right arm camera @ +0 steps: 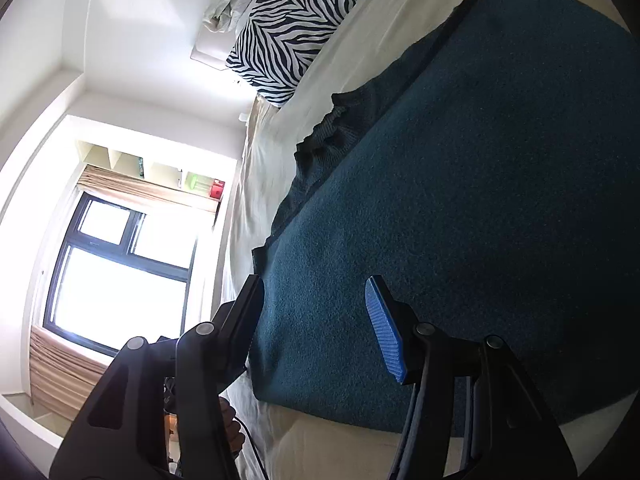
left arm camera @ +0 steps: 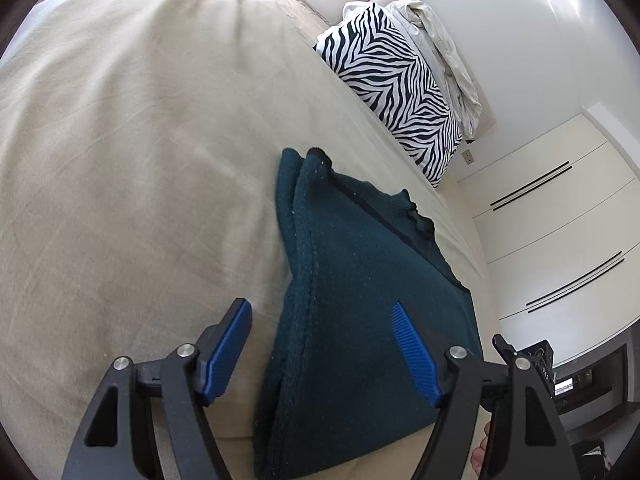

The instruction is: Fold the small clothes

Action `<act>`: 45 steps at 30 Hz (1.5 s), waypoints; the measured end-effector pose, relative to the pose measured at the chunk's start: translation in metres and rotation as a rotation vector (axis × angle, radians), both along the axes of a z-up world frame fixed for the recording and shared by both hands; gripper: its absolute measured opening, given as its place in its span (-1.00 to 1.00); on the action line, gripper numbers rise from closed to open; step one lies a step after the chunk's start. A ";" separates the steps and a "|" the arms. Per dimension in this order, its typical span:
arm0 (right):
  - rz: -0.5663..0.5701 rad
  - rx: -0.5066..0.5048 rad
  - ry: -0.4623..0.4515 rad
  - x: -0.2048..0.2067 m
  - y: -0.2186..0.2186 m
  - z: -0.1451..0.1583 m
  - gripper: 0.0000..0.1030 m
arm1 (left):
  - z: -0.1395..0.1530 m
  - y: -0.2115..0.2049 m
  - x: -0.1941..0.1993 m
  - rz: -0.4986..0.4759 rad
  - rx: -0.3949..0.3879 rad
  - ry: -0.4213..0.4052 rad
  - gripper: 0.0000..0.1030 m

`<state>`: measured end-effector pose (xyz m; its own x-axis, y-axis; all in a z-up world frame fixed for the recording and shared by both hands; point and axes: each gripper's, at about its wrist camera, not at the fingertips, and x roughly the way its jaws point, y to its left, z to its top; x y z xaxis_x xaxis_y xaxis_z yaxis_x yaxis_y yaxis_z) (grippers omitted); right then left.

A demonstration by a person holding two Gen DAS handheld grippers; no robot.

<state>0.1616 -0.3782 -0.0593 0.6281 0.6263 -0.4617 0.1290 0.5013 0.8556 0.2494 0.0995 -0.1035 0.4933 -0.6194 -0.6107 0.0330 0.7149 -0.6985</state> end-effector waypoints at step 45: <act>0.285 0.130 0.129 0.082 0.084 -0.017 0.11 | 0.020 -0.036 -0.005 -0.108 -0.200 0.118 -0.75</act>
